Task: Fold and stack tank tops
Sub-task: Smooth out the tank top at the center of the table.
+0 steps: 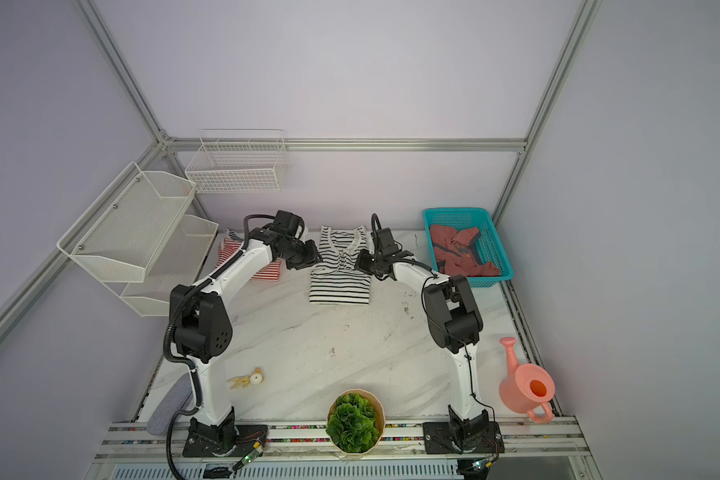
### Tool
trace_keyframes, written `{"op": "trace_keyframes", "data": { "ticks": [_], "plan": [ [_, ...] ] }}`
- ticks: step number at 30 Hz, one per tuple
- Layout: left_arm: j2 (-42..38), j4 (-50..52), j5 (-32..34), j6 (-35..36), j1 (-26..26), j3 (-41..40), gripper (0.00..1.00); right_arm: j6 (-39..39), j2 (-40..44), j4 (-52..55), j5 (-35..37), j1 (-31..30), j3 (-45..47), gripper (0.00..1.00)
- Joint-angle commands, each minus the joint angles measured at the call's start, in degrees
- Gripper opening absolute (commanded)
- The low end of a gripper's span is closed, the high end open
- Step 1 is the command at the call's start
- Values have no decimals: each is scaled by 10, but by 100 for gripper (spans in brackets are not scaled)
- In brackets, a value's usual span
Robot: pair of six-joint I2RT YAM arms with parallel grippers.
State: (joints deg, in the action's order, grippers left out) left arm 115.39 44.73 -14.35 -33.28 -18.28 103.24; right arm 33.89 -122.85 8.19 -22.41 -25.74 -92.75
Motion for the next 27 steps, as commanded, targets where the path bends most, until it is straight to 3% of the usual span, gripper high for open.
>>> {"op": "trace_keyframes", "data": {
  "ticks": [1,27],
  "plan": [
    [6,-26,-17,-13,-1,-41,35,7,-37,-13,-22,-15,-29,2],
    [-13,-69,-42,-31,-2,-154,35,46,-196,3,-45,-12,-210,0]
  ]
}}
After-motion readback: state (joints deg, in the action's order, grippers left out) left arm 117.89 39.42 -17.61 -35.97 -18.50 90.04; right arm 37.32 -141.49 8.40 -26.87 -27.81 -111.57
